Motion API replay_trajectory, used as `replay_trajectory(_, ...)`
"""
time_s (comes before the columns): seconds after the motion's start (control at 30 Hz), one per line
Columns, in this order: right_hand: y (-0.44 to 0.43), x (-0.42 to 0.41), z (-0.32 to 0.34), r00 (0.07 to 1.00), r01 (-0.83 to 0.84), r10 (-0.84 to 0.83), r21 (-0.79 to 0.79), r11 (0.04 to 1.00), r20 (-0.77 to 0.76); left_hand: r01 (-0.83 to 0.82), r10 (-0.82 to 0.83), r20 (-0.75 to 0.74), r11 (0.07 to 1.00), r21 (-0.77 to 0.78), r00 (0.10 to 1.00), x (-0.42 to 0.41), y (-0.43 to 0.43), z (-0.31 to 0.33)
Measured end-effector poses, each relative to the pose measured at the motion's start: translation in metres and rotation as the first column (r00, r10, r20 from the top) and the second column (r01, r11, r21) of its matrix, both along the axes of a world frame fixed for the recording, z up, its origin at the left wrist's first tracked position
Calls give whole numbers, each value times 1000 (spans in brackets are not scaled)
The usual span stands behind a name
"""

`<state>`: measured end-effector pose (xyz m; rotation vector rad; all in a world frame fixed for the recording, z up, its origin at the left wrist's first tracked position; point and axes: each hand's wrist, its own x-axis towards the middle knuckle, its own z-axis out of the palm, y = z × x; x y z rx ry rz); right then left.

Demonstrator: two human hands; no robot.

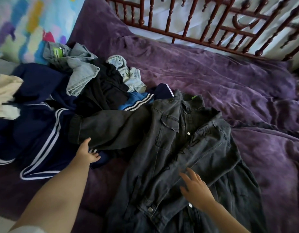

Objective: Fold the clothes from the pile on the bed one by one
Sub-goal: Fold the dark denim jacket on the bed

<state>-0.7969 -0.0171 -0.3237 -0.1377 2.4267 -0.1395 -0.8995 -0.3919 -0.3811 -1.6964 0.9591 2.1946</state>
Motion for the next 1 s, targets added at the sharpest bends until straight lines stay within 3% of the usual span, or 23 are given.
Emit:
replay_trajectory(0.13,-3,1,1,1000,12,-13,26,1000,22,-114,116,-120,993,21,986,-2,9,-7)
replay_trajectory(0.2,-1,0,3,1000,27,-28,34,999,6,-95,98,-149,995,30,984,-7,9,-3)
replay_trajectory(0.3,1,1,6,999,33,-33,27,999,2,-99,99,-214,995,14,972,-19,5,14)
replay_trajectory(0.4,2,3,12,1000,18,-18,18,1000,4,-203,184,-288,978,-38,940,-31,-4,45)
replay_trajectory(0.63,17,8,37,997,14,-16,-28,1000,-78,-337,232,-672,941,-28,703,-53,-34,161)
replay_trajectory(0.73,27,13,46,994,27,-32,-54,998,-106,-288,136,-734,954,-85,665,-54,-29,200)
replay_trajectory(0.87,34,19,56,986,61,-79,-123,991,-146,-183,106,-783,983,-10,613,-48,12,223)
replay_trajectory(0.93,35,20,60,976,106,-143,-214,971,-167,-124,131,-832,989,76,540,-41,45,232)
replay_trajectory(1.0,36,18,65,941,236,-310,-392,889,-138,-61,132,-851,991,117,509,-28,82,236)
